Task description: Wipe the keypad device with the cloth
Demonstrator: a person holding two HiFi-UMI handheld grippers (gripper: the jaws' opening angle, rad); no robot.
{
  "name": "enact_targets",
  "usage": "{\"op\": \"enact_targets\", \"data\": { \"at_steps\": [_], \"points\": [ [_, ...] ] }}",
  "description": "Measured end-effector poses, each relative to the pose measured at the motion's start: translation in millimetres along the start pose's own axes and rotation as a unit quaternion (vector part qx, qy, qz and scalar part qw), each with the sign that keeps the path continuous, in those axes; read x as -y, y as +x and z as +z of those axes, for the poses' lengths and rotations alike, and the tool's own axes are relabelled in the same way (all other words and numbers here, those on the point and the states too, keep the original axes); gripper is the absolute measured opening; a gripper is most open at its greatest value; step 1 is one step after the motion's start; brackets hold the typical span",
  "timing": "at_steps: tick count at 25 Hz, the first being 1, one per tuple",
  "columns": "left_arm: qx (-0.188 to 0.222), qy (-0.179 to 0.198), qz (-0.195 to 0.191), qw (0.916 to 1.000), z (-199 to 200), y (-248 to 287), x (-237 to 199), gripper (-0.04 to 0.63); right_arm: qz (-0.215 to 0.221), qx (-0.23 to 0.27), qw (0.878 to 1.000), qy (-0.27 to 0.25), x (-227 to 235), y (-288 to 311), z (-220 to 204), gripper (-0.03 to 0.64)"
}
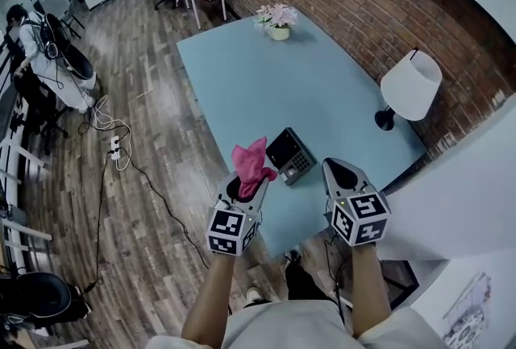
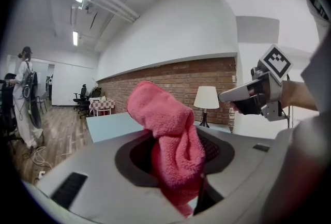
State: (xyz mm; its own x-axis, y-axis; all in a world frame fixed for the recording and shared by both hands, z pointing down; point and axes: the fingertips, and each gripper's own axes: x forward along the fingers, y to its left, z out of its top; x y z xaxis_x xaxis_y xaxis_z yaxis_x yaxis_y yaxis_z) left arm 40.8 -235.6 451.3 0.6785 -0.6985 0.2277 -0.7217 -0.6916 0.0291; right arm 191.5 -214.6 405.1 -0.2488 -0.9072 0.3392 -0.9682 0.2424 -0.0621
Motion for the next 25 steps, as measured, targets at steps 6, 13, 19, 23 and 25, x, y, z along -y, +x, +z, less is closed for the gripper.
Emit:
{"op": "enact_targets", "data": {
  "at_steps": [6, 13, 19, 23, 25],
  "points": [
    [0.021, 0.016, -0.004, 0.9996, 19.6, -53.3, 10.9, 0.212, 0.006, 0.029, 0.999, -0.023, -45.6, -42.8, 16.2, 0.020],
    [0.047, 0.039, -0.003, 0.9981, 36.3, -113.9, 30.8, 0.212, -0.012, 0.056, 0.997, -0.051, -84.9, -101.0, 25.8, 0.021],
    [0.066, 0.047, -0.004, 0.9967, 51.6, -173.3, 44.7, 0.212, -0.003, 0.062, 0.997, -0.051, -129.6, -141.1, 24.4, 0.020],
    [0.074, 0.050, -0.008, 0.9960, 57.2, -204.1, 58.3, 0.212, 0.012, 0.063, 0.996, -0.057, -158.1, -162.5, 21.1, 0.020],
    [0.074, 0.054, -0.013, 0.9957, 56.5, -219.9, 66.1, 0.212, 0.018, 0.066, 0.996, -0.060, -170.8, -172.0, 19.9, 0.020]
  ]
}}
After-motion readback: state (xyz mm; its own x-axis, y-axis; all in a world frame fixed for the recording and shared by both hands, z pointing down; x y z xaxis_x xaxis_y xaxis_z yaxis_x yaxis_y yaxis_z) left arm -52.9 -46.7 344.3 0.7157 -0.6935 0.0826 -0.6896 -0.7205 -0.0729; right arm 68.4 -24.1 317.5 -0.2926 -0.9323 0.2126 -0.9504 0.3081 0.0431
